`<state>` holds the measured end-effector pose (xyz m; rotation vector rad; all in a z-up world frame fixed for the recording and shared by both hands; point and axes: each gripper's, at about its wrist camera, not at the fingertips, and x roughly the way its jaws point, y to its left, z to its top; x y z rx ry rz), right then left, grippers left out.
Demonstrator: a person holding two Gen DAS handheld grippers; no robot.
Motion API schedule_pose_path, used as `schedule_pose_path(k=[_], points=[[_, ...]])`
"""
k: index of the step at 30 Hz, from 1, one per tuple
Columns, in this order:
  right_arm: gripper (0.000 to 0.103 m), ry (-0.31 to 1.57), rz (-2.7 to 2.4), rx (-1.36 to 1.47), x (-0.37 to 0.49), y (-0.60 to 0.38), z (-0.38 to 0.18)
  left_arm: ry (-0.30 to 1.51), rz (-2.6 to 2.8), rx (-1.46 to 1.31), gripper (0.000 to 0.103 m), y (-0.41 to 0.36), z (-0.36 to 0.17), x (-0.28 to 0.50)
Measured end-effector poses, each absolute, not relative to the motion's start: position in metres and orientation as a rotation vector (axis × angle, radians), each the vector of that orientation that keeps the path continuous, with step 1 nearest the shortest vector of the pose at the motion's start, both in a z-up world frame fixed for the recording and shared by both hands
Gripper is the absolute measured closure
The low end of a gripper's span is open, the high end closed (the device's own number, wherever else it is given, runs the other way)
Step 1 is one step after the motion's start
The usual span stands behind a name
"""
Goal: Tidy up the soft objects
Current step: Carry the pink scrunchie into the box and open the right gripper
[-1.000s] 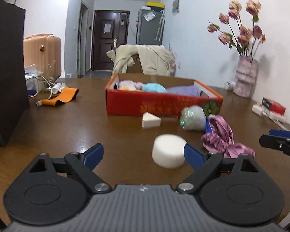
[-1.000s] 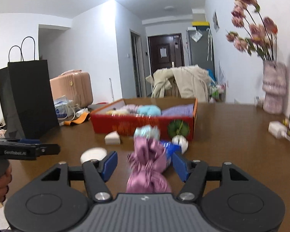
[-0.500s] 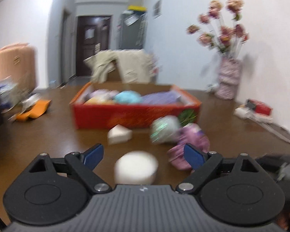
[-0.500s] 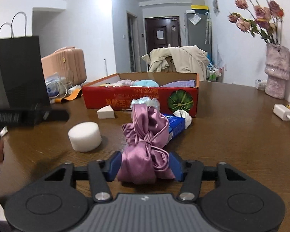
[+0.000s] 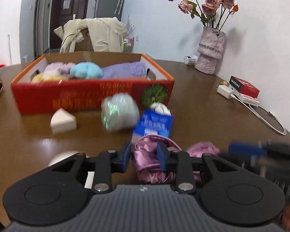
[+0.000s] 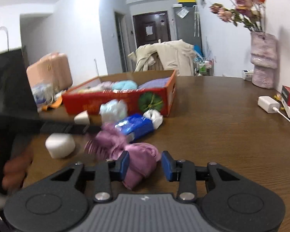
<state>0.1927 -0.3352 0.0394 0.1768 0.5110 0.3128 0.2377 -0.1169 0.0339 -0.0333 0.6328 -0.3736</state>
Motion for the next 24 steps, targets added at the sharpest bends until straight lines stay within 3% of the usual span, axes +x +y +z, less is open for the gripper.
schedule_pose_path(k=[8,16,20,24], points=[[0.065,0.609,0.384,0.249,0.216,-0.339,0.029,0.599,-0.361,-0.003,0.073,-0.122,0.02,0.196],[0.069,0.655,0.402,0.245,0.218,-0.337,0.016,0.642,-0.445,-0.164,0.055,-0.102,0.025,0.194],[0.071,0.662,0.41,0.259,0.22,-0.34,0.014,0.673,-0.459,-0.16,0.057,-0.112,0.019,0.198],[0.076,0.669,0.422,0.256,0.22,-0.339,0.013,0.682,-0.488,-0.143,0.068,-0.119,0.016,0.201]])
